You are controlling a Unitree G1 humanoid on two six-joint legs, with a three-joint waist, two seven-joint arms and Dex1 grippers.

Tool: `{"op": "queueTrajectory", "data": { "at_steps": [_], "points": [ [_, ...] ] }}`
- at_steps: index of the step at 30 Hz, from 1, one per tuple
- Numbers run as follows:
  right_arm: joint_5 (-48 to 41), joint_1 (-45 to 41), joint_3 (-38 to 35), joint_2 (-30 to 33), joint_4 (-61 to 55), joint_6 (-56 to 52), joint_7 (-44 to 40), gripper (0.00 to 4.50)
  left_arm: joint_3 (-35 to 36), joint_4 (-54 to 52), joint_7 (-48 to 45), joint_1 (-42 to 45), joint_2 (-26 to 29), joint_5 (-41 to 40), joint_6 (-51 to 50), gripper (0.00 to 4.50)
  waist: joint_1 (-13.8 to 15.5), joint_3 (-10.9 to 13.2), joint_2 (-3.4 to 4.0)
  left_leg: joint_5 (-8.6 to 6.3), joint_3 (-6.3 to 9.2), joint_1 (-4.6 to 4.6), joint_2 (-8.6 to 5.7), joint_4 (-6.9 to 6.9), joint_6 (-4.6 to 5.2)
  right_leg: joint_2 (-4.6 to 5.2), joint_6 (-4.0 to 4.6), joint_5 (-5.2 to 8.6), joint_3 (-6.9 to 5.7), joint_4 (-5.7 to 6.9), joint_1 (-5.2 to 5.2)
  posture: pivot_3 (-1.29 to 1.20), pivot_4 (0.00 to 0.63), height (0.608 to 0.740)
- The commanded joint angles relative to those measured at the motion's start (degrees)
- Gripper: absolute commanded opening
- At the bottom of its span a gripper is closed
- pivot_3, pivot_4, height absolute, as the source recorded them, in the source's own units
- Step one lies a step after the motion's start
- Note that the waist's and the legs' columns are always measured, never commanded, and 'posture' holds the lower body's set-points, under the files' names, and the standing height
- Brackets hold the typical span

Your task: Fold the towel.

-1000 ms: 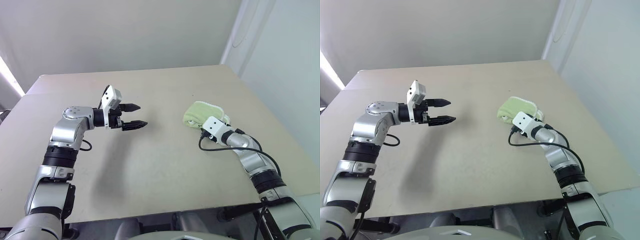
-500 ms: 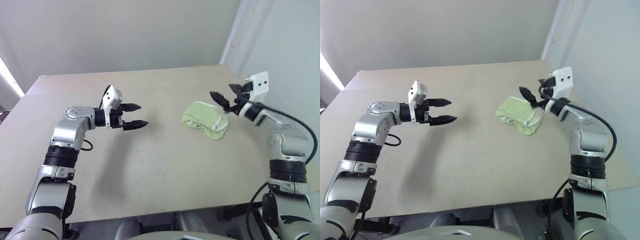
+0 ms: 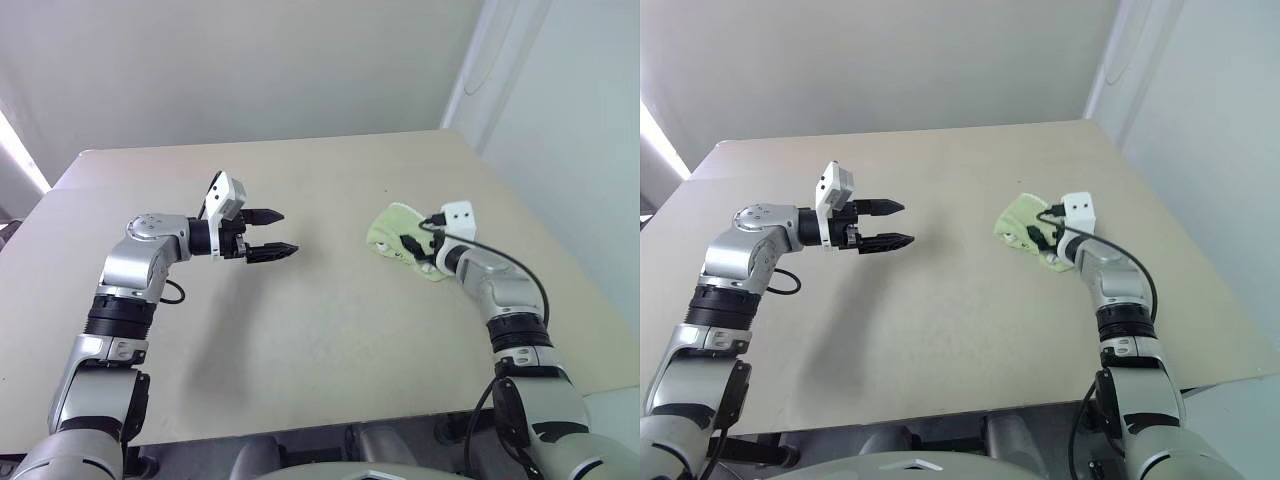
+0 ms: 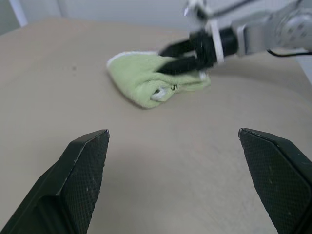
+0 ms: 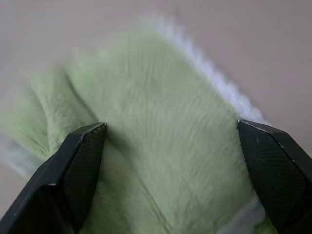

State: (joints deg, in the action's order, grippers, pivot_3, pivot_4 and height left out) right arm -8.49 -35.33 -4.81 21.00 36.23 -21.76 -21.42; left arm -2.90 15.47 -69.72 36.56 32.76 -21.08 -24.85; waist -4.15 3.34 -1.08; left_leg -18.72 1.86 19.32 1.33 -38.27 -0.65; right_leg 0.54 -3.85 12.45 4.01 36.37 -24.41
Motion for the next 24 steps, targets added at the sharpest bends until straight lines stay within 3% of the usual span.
{"op": "queueTrajectory", "data": {
  "at_steps": [1,8,15,19,24],
  "points": [
    [2.52,-1.01,1.56,-1.16,6.11,2.58,0.41,4.45,1.47,-2.31,0.56,0.55,0.50,-0.99,-0.11,4.50,-0.14,-0.05,-0.08,0.00,0.00,0.00,0.00,0.00,0.00,0.00,0.00,0.00,0.01,0.00,0.00,0.00,0.000,0.712],
    [-1.26,0.19,-1.52,0.09,-4.14,2.01,-2.16,4.45,1.87,-2.56,0.69,-0.20,1.36,-1.37,-0.13,4.50,-0.09,-0.06,-0.05,0.00,0.01,-0.15,0.00,-0.01,-0.01,-0.02,-0.13,0.11,0.01,0.04,0.36,0.00,0.000,0.712],
    [-21.55,6.75,-8.51,5.72,-38.40,-17.60,-13.24,4.45,2.81,-0.67,0.37,-0.27,3.11,-1.29,0.87,4.50,0.18,-0.01,0.15,0.00,0.06,0.02,0.00,0.00,0.00,-0.02,-0.04,0.00,0.00,0.08,-0.06,0.00,0.000,0.712],
    [-29.79,14.22,-5.92,10.82,-52.87,-26.26,-19.57,4.45,4.23,2.19,0.98,0.16,4.29,-0.70,2.08,4.50,0.29,-0.04,0.11,0.00,0.14,0.02,0.02,0.08,0.01,-0.03,-0.17,0.10,-0.10,0.01,-0.06,0.00,0.000,0.712],
    [-29.64,19.68,-1.59,13.61,-55.84,-27.75,-22.06,4.45,5.29,6.56,1.52,0.38,5.65,0.06,4.13,4.50,0.19,-0.02,0.10,0.00,-0.04,0.02,0.01,-0.01,0.00,-0.01,-0.04,0.22,0.01,-0.04,0.07,0.00,0.000,0.712]
  ]
}}
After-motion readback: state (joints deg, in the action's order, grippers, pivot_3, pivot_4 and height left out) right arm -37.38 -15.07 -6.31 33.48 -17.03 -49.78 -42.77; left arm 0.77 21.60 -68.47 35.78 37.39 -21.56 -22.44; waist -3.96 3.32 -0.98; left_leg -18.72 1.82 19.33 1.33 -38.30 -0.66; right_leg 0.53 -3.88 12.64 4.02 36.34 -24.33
